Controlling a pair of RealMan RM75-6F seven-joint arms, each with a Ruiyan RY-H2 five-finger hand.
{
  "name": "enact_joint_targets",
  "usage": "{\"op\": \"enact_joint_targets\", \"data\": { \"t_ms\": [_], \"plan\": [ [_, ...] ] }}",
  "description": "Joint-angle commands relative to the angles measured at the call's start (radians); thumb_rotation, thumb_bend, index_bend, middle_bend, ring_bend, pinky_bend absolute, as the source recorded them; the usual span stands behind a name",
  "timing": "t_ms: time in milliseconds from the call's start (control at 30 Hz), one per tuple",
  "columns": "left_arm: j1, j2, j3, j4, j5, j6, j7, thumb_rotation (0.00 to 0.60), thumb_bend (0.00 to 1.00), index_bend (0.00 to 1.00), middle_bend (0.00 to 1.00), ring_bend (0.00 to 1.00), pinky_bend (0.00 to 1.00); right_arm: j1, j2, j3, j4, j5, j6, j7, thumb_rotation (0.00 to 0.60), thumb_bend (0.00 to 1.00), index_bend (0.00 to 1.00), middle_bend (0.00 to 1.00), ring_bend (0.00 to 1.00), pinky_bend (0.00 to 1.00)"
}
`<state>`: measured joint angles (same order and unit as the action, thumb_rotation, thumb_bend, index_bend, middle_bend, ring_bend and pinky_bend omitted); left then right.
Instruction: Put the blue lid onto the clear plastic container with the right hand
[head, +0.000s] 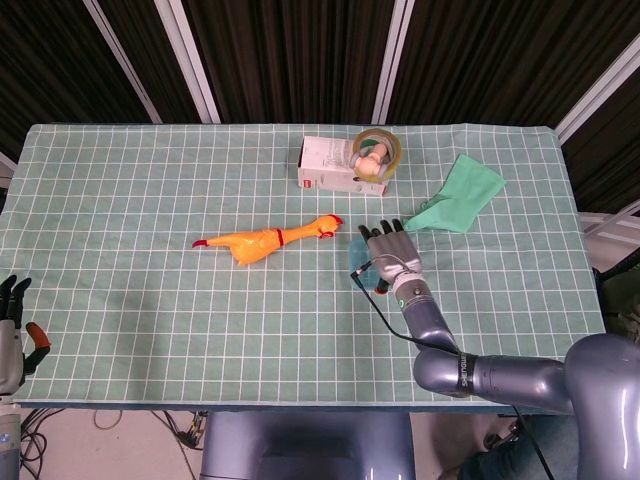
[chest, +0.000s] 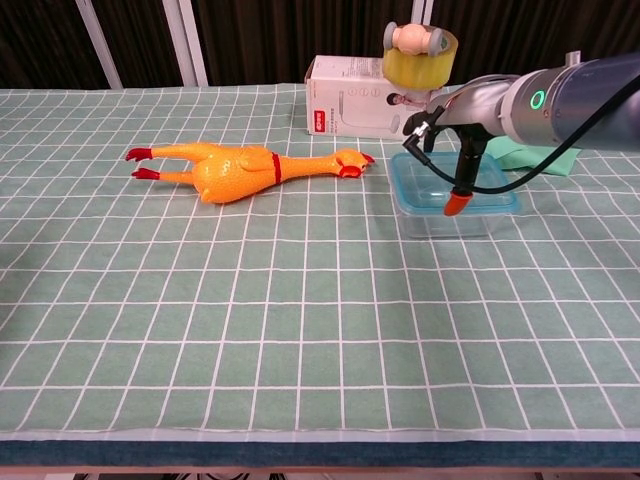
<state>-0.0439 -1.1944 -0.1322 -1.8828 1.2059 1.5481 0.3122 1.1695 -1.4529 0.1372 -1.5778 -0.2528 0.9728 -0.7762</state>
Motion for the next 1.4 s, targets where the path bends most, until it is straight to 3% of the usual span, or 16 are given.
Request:
{"op": "enact_joint_targets", "data": {
  "t_ms": [33,633,933,1100,1233,1400],
  "plan": [
    [0.000,0.000,0.000,0.000,-0.001,0.000,0.000,0.600,0.77,0.10,0.00,0.00,0.00,-0.001,0.004,0.000,-0.004,0.006,-0.001,-0.003,0.600,0.15,0.00,0.32,0.04,0.00],
    [-0.002,0.002,0.001,-0.002,-0.002,0.001,0.000,0.600,0.77,0.10,0.00,0.00,0.00,0.006,0.028,0.003,-0.043,0.052,0.003,-0.035,0.600,0.15,0.00,0.08,0.00,0.00],
    [-0.002,0.004,-0.001,-0.004,-0.007,0.001,-0.003,0.600,0.77,0.10,0.00,0.00,0.00,-0.001,0.064,0.015,-0.088,0.047,0.017,-0.021,0.600,0.15,0.00,0.05,0.00,0.00],
    [-0.003,0.006,-0.003,-0.004,-0.013,-0.002,-0.007,0.600,0.77,0.10,0.00,0.00,0.00,-0.037,0.156,0.031,-0.180,0.001,0.062,0.021,0.600,0.15,0.00,0.04,0.00,0.00],
    [-0.005,0.006,-0.004,-0.004,-0.019,-0.007,-0.006,0.600,0.77,0.10,0.00,0.00,0.00,-0.095,0.224,0.050,-0.221,-0.095,0.097,0.108,0.600,0.17,0.13,0.00,0.00,0.00],
    [-0.008,0.002,-0.004,-0.001,-0.026,-0.010,0.002,0.600,0.77,0.10,0.00,0.00,0.00,-0.153,0.255,0.048,-0.181,-0.196,0.072,0.200,0.600,0.27,0.31,0.00,0.00,0.00]
  ]
}}
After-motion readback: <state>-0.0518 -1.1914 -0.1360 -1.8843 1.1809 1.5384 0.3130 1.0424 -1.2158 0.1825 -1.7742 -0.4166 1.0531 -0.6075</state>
